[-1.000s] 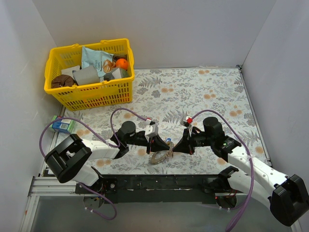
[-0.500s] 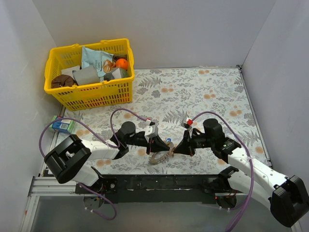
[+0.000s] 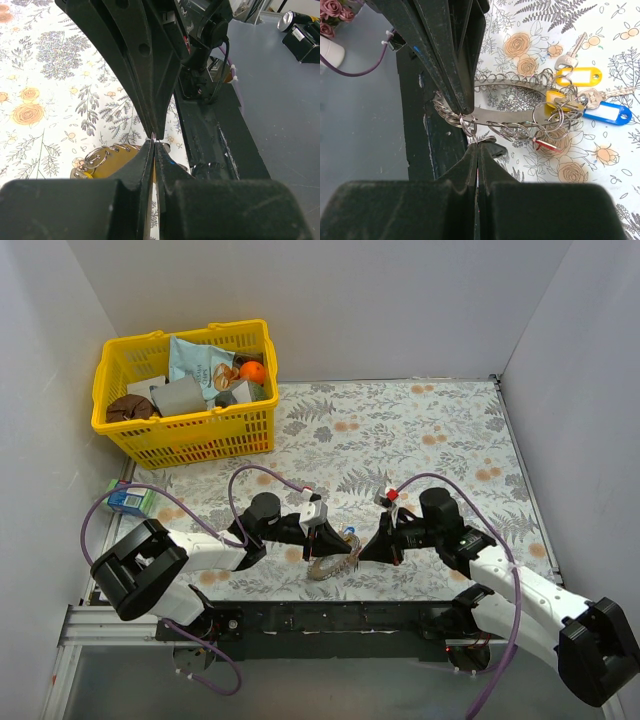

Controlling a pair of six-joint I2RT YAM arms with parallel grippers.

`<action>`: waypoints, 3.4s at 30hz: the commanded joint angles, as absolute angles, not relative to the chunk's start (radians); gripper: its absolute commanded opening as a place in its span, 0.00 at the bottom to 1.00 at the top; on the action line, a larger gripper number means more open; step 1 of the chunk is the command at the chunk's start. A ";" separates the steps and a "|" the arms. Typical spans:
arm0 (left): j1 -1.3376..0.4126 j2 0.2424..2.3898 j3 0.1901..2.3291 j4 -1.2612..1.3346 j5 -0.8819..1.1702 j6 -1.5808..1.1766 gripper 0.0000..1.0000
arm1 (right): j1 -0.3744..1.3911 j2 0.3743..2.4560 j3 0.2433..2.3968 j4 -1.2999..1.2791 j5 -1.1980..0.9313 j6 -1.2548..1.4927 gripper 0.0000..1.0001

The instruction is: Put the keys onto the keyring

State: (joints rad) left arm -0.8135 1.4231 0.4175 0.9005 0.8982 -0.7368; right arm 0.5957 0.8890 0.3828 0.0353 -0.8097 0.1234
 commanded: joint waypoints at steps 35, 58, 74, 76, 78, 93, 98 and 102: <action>-0.811 1.379 0.417 0.956 0.891 -0.732 0.00 | 0.594 0.933 0.385 0.106 -0.810 0.164 0.14; -0.811 1.370 0.431 0.937 0.900 -0.729 0.00 | 0.594 0.847 0.394 0.235 -0.833 0.238 0.52; -0.811 1.373 0.445 0.943 0.911 -0.741 0.00 | 0.594 0.911 0.374 0.305 -0.888 0.288 0.22; -0.811 1.370 0.445 0.942 0.911 -0.739 0.00 | 0.594 0.894 0.374 0.287 -0.876 0.273 0.32; -0.811 1.368 0.446 0.940 0.910 -0.741 0.00 | 0.594 0.873 0.376 0.255 -0.861 0.250 0.42; -0.811 1.362 0.456 0.946 0.925 -0.750 0.00 | 0.594 0.894 0.361 0.259 -0.854 0.238 0.38; -0.811 1.358 0.449 0.953 0.930 -0.753 0.00 | 0.594 0.893 0.353 0.271 -0.848 0.244 0.32; -0.811 1.358 0.448 0.966 0.937 -0.764 0.00 | 0.594 0.920 0.353 0.284 -0.841 0.259 0.15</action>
State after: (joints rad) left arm -0.8127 1.4044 0.4217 0.9142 0.9092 -0.7509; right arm 0.5949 0.8967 0.3603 0.2386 -0.8417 0.2588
